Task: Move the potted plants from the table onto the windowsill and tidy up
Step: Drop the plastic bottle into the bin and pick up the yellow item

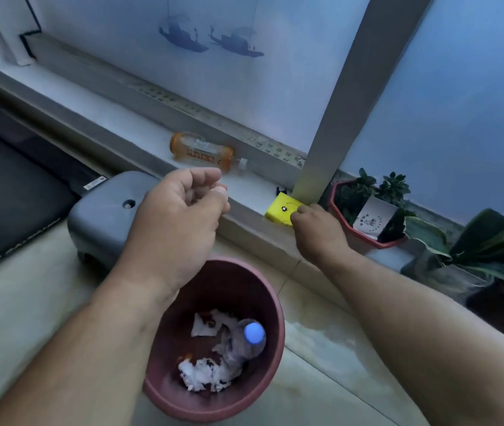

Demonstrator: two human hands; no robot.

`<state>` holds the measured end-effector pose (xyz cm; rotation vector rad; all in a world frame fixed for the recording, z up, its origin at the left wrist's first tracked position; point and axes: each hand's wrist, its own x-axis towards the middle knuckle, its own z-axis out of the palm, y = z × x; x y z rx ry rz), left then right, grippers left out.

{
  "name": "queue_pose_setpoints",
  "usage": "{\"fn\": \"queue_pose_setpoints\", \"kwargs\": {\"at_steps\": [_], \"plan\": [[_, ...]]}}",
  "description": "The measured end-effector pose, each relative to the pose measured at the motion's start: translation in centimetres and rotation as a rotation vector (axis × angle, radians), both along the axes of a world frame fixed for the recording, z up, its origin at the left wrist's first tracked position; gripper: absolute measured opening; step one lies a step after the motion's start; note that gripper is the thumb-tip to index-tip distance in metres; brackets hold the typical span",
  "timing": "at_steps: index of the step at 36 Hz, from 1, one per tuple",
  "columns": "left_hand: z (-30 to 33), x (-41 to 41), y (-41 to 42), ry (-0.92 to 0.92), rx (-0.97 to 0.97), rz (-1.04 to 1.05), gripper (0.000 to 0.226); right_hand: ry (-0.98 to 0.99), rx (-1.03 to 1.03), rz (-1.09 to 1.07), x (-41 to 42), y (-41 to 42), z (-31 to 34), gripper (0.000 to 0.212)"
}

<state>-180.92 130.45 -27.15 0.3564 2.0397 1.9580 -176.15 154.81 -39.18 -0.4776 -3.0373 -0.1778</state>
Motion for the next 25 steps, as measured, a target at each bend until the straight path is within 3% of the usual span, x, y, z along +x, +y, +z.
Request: {"fn": "queue_pose_setpoints", "kwargs": {"at_steps": [3, 6, 11, 16, 20, 25], "plan": [[0.4, 0.0, -0.2, -0.002, 0.01, 0.011, 0.015, 0.108, -0.054, 0.09, 1.7, -0.4, 2.1, 0.014], [0.9, -0.4, -0.4, -0.027, 0.047, 0.049, 0.013, 0.187, -0.182, 0.293, 4.5, -2.4, 5.3, 0.017], [1.1, -0.9, -0.1, -0.057, 0.079, 0.093, 0.01, 0.037, -0.216, 0.668, 7.4, -7.0, 7.9, 0.021], [1.2, -0.9, 0.4, -0.067, 0.094, 0.103, 0.011, -0.074, -0.161, 0.848, 5.8, -9.9, 4.4, 0.009], [0.9, -1.0, -0.2, -0.021, 0.051, 0.085, 0.011, 0.009, -0.266, 0.641, 5.1, -10.3, 2.8, 0.03], [-0.1, -2.2, -2.3, 0.086, -0.156, 0.092, 0.01, 0.102, -0.537, 0.143, 9.1, -9.4, 4.6, 0.025]]}}
